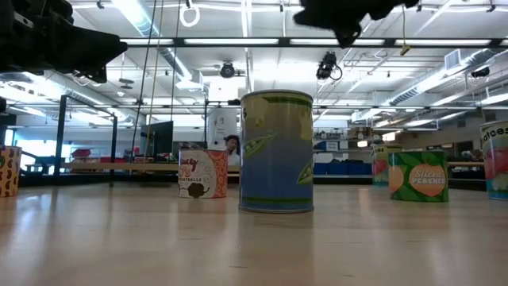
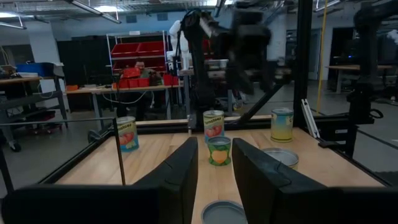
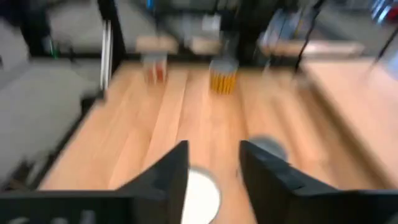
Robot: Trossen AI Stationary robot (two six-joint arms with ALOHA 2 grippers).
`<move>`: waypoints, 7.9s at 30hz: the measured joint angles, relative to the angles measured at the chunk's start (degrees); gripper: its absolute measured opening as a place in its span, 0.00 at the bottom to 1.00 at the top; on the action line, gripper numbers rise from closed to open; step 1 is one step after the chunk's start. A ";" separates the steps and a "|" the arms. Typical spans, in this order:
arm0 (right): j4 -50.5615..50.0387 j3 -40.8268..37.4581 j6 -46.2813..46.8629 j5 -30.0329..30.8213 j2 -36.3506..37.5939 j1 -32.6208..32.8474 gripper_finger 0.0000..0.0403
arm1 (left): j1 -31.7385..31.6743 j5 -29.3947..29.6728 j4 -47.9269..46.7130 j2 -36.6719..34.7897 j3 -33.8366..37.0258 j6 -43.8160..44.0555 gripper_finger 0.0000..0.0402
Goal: Pick and place cans onto a shelf
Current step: Put the canned peas on the shelf
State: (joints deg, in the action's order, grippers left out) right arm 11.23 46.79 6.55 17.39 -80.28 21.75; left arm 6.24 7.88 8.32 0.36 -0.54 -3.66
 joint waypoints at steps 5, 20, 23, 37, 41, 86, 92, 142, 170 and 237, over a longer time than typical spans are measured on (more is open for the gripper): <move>-15.37 13.39 0.31 -3.53 -9.72 0.25 0.64 | -0.02 -0.02 -0.02 0.00 -0.02 0.00 0.26; -34.51 31.92 -15.73 -20.95 -24.02 -4.66 0.96 | 0.00 -0.02 0.00 0.00 -0.02 0.00 0.26; -37.93 33.98 -19.36 -21.91 -26.68 -5.73 0.97 | -0.01 -0.02 0.00 0.00 -0.01 0.00 0.26; -43.49 34.88 -24.15 -22.89 -30.41 -7.39 0.94 | 0.00 -0.02 0.05 0.00 0.00 0.00 0.26; -43.76 34.74 -23.18 -22.42 -30.38 -7.42 0.91 | 0.00 -0.02 0.43 0.00 -0.02 0.02 0.26; -74.12 85.32 20.07 3.36 -50.46 -30.60 0.80 | 0.00 -0.02 0.84 0.00 0.00 0.00 0.26; -72.42 85.34 29.75 7.99 -50.61 -30.59 0.80 | -0.01 -0.02 0.85 0.00 0.00 0.00 0.26; -64.30 72.18 51.75 27.16 -50.89 -24.12 0.84 | 0.00 -0.02 0.85 0.00 -0.02 0.00 0.26; -60.74 72.17 38.77 23.71 -50.91 -21.93 0.86 | -0.01 -0.01 0.85 -0.01 -0.02 0.00 0.26; -75.48 65.20 -54.46 -3.81 -50.89 -6.43 0.78 | 0.00 0.00 0.85 0.00 -0.02 0.00 0.26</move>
State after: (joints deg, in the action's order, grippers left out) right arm -64.25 111.99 -47.91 13.58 -131.17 15.32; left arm 6.24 7.88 9.17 0.36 -0.56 -3.66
